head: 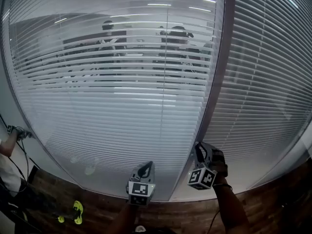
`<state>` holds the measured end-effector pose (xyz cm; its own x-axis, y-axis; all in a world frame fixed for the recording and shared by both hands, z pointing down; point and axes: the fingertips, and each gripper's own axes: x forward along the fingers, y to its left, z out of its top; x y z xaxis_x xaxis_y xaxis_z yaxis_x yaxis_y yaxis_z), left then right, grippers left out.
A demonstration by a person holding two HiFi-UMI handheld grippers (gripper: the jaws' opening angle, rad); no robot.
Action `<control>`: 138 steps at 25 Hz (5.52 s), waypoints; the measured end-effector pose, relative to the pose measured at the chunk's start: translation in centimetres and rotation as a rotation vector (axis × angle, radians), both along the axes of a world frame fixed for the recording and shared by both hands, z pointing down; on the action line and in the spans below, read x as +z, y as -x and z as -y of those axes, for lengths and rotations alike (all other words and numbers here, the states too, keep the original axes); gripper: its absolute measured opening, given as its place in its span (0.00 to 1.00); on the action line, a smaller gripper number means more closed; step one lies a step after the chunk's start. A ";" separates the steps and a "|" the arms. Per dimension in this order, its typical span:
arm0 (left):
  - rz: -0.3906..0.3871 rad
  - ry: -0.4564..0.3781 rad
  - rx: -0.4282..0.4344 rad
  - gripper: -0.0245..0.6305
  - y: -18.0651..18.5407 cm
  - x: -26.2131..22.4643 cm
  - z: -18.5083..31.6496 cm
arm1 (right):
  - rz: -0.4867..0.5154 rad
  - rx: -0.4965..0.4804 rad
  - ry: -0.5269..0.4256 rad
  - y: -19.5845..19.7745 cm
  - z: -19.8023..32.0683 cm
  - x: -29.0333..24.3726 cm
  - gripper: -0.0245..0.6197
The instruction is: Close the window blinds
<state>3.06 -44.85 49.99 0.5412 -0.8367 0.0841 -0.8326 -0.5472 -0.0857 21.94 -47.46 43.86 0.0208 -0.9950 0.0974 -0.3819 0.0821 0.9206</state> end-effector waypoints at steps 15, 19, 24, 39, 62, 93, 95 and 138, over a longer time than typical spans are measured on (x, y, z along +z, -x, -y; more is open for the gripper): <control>-0.021 -0.027 -0.018 0.04 1.2 0.3 -0.1 | -0.663 -0.082 0.089 1.1 -0.1 2.2 0.23; -0.017 -0.009 -0.014 0.04 1.3 0.9 -0.5 | -0.628 -0.103 0.055 1.1 -0.3 1.9 0.23; -0.016 0.024 -0.026 0.04 1.8 1.4 -1.0 | -0.243 -0.089 -0.058 1.0 -1.6 0.0 0.31; -0.039 0.031 -0.009 0.04 1.4 1.1 -1.7 | 1.128 0.085 -0.090 -2.1 0.4 -0.3 0.33; -0.039 0.063 0.001 0.04 1.2 1.7 -1.8 | 0.594 0.014 -0.030 -0.9 0.2 -0.7 0.24; -0.028 0.048 0.036 0.04 0.0 1.0 -3.1 | -0.549 -0.076 0.013 -0.3 0.1 1.3 0.24; -0.034 0.057 0.031 0.04 0.2 1.3 -3.1 | -0.422 -0.052 0.021 -0.5 -0.1 1.1 0.24; -0.029 0.051 0.007 0.04 1.8 1.4 -2.6 | 0.359 0.082 -0.018 -0.9 0.4 0.0 0.24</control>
<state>1.23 -42.26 51.34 0.5502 -0.8276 0.1108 -0.8303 -0.5564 -0.0331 22.79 -47.86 43.88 0.0688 -0.9931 0.0951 -0.6853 0.0222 0.7280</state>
